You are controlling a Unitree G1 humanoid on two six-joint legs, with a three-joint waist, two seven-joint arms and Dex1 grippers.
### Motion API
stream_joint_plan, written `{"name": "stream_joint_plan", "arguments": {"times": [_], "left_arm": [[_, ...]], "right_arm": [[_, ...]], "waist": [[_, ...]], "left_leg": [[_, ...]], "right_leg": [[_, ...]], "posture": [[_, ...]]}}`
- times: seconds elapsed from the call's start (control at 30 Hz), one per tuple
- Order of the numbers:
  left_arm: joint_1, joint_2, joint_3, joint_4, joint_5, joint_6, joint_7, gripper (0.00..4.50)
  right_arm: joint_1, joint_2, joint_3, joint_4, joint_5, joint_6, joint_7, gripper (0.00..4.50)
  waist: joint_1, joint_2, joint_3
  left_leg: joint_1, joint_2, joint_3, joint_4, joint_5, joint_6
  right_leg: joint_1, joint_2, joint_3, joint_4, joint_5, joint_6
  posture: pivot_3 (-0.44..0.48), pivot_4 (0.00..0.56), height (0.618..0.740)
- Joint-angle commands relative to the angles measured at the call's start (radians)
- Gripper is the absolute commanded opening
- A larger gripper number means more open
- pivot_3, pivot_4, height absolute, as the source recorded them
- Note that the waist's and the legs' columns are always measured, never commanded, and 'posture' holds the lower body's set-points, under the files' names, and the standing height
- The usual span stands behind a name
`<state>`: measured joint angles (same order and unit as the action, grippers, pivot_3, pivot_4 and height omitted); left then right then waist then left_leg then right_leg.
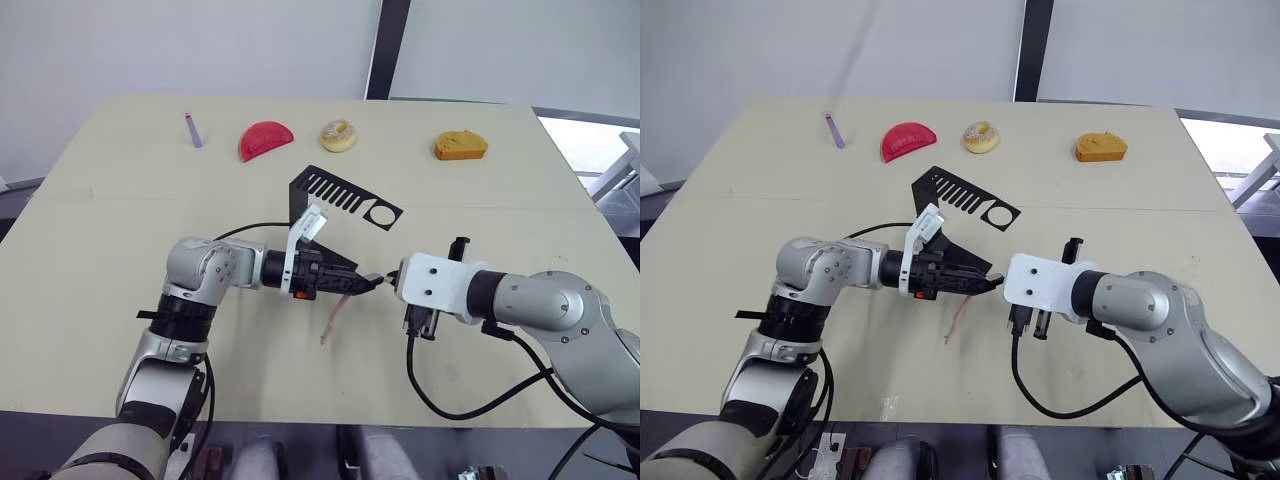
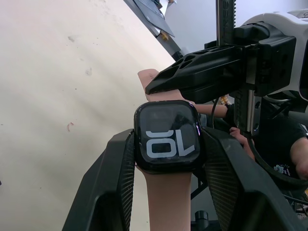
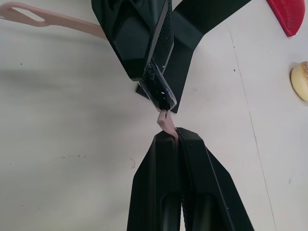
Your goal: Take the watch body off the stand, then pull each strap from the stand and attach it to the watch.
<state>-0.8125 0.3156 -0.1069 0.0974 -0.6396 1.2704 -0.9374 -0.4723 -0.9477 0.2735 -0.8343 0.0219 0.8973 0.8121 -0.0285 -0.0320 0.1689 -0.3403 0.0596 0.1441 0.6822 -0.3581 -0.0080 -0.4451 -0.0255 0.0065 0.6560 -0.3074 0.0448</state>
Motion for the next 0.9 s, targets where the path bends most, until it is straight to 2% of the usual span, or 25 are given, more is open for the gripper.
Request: {"name": "stream_joint_plan", "arguments": {"times": [0.03, 0.9], "left_arm": [[-0.012, -0.029, -0.017, -0.054, -0.04, -0.001, -0.003, 1.6], [-0.025, -0.05, -0.007, -0.078, -0.051, 0.03, 0.048, 1.6]], "right_arm": [[-0.024, -0.001, 0.002, -0.028, 0.002, -0.001, 0.002, 0.0], [-0.026, 0.006, 0.013, -0.002, -0.013, -0.014, -0.005, 0.0]], "waist": [[0.0, 0.0, 0.0], [0.0, 0.0, 0.0]], "left_leg": [[0.0, 0.0, 0.0, 0.0, 0.0, 0.0], [0.0, 0.0, 0.0, 0.0, 0.0, 0.0]], "right_leg": [[0.0, 0.0, 0.0, 0.0, 0.0, 0.0], [0.0, 0.0, 0.0, 0.0, 0.0, 0.0]], "posture": [[0.0, 0.15, 0.737], [0.0, 0.15, 0.737]]}}
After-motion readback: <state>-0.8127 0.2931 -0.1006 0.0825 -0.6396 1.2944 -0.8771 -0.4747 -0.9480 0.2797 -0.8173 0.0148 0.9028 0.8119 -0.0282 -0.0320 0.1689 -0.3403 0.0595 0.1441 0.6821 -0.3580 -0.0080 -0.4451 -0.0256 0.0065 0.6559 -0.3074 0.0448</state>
